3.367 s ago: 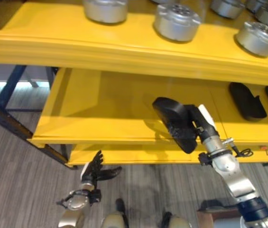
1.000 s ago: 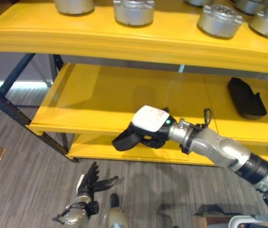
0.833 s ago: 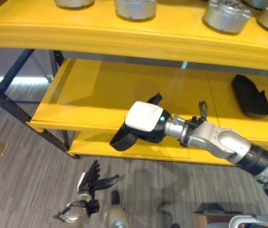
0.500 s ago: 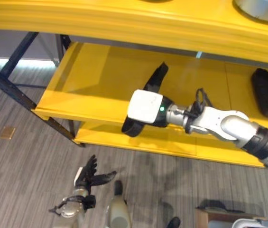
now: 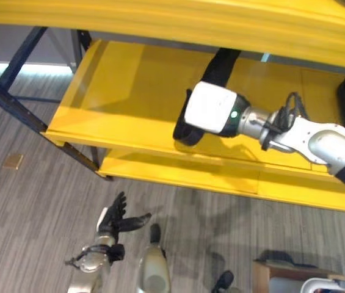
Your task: Move parts from the plastic box to the shelf.
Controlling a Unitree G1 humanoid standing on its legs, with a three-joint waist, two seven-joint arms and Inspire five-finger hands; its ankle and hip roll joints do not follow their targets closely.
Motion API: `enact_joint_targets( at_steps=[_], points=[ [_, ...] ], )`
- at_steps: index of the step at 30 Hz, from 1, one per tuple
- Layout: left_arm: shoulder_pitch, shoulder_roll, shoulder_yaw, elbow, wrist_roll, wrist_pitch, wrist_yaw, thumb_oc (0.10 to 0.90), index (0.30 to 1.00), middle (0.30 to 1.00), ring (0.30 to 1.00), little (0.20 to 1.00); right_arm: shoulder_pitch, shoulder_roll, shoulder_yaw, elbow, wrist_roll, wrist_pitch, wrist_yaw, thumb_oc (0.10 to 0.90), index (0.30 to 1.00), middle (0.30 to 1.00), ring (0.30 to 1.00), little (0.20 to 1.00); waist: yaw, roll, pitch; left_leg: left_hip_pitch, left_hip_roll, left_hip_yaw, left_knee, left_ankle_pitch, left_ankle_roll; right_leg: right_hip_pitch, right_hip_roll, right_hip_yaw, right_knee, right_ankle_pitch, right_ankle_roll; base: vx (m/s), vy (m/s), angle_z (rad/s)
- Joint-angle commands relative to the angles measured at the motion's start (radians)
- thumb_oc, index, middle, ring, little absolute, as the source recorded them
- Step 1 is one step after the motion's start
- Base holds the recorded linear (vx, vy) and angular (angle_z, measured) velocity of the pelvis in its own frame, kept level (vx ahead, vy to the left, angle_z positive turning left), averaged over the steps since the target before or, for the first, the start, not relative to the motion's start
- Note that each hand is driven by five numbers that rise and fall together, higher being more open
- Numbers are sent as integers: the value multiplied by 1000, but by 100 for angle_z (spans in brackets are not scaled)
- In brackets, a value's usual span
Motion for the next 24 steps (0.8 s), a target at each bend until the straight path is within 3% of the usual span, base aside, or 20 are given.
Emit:
enact_joint_targets(
  at_steps=[1, 2, 10, 15, 24],
  points=[
    [-31, 78, -26, -97, 31, -113, 10, 900, 1000, 1000, 1000, 1000, -118, -14, -132, -8, -50, 147, -177, 400, 300, 300, 300, 300, 8, 14, -55, -19, 68, -31, 97, 8, -54, -81, -42, 45, 166, -71, -35, -137, 7, 10],
    [-38, 87, -29, -99, 26, -121, 12, 900, 1000, 1000, 1000, 1000, -134, -17, -147, 57, -76, 185, -224, 400, 300, 300, 300, 300, 10, 41, -31, -43, 67, -33, 100, 15, -54, -124, -53, 51, 199, -75, -36, -117, -3, 6],
    [-45, 123, -35, -106, 23, -134, 12, 900, 1000, 1000, 1000, 1000, -310, -73, -59, 222, -94, 247, -297, 400, 300, 300, 300, 300, 22, 89, 3, -159, 76, -45, 143, 4, -68, -307, -80, 91, 331, -107, -27, -56, -9, 3],
    [-35, 134, -30, -104, 26, -133, 7, 900, 1000, 1000, 1000, 1000, -389, -120, 19, 265, -71, 252, -306, 400, 300, 300, 300, 300, 20, 93, 1, -216, 75, -49, 150, 5, -65, -389, -84, 103, 377, -109, -27, -15, -23, -2],
    [-58, 149, -18, -91, 21, -145, 23, 900, 1000, 1000, 1000, 1000, -419, -106, 89, 357, -11, 243, -297, 400, 300, 300, 300, 300, 17, 81, 7, -249, 74, -61, 152, 5, -62, -430, -82, 107, 396, -107, -31, 3, -9, -1]
  ],
)
